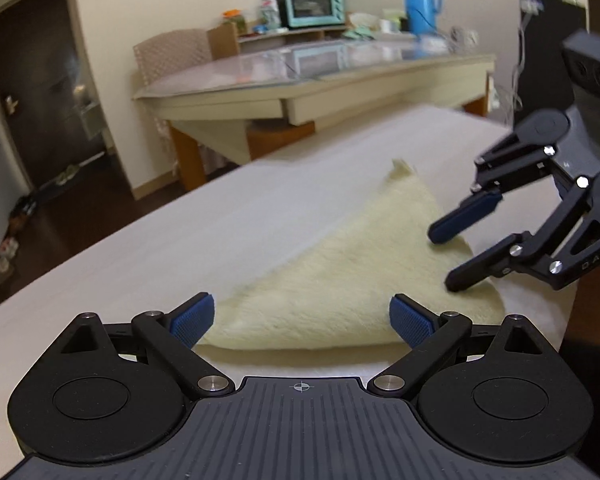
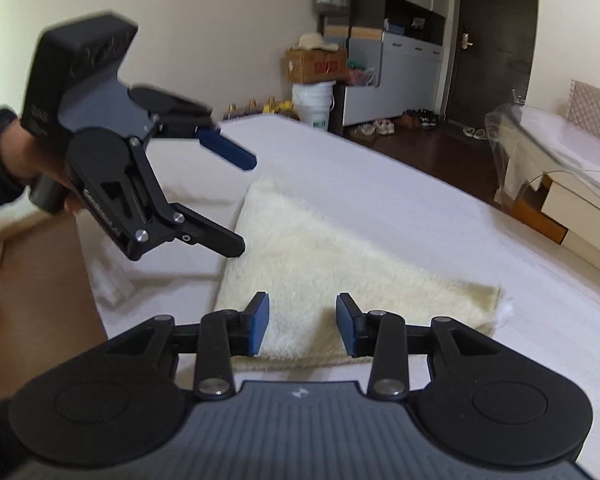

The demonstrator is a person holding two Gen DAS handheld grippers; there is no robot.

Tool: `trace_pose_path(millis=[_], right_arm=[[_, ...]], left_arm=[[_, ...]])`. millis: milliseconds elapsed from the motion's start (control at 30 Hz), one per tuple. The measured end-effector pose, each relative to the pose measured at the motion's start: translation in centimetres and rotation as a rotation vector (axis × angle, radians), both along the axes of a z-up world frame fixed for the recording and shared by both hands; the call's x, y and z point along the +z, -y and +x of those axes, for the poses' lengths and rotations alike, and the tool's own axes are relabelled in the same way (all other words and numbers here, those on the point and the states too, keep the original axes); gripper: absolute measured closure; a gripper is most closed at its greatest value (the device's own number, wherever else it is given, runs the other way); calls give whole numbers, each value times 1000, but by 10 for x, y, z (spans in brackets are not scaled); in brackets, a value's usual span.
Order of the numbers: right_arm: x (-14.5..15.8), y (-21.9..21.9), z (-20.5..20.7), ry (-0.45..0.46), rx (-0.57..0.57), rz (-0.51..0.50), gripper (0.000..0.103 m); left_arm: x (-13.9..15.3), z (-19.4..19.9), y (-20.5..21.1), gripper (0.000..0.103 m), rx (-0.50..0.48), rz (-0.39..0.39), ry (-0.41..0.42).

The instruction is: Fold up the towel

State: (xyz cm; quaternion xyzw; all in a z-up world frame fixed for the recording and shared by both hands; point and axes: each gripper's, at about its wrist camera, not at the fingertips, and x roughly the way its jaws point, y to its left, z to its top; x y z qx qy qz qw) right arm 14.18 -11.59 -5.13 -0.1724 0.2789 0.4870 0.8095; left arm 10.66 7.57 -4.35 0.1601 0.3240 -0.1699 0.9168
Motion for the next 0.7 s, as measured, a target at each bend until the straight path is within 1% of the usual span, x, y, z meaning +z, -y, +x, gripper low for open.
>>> trace_pose_path(millis=[67, 133, 167, 233, 267, 300, 333, 467, 533, 633, 700], right_arm=[[-2, -1, 0, -17, -11, 0, 60], [0, -3, 0, -31, -38, -1, 58], [2, -4, -3, -21, -54, 2, 57], [8, -5, -14, 0, -94, 35, 47], [10, -5, -18, 5, -109, 46, 45], [11, -7, -27, 22, -136, 57, 43], [10, -9, -29, 33, -149, 61, 43], [6, -6, -42, 36, -183, 95, 41], [4, -1, -49, 34, -194, 104, 32], [3, 8, -52, 31, -205, 106, 31], [4, 12, -52, 25, -219, 108, 26]], left_arm=[[-7, 1, 2, 5, 2, 22, -8], [-9, 0, -3, 5, 18, -14, -15], [-8, -1, -5, 5, 26, -27, -11], [-5, -4, -11, 5, 43, -59, -1], [-2, -4, -14, 5, 53, -85, 3], [0, -4, -15, 5, 57, -95, 4], [3, -3, -19, 5, 73, -114, 4], [11, -7, -22, 5, 115, -124, 4], [15, -10, -21, 5, 140, -135, 4], [18, -19, -15, 5, 185, -134, 16], [19, -26, -9, 4, 209, -131, 21]])
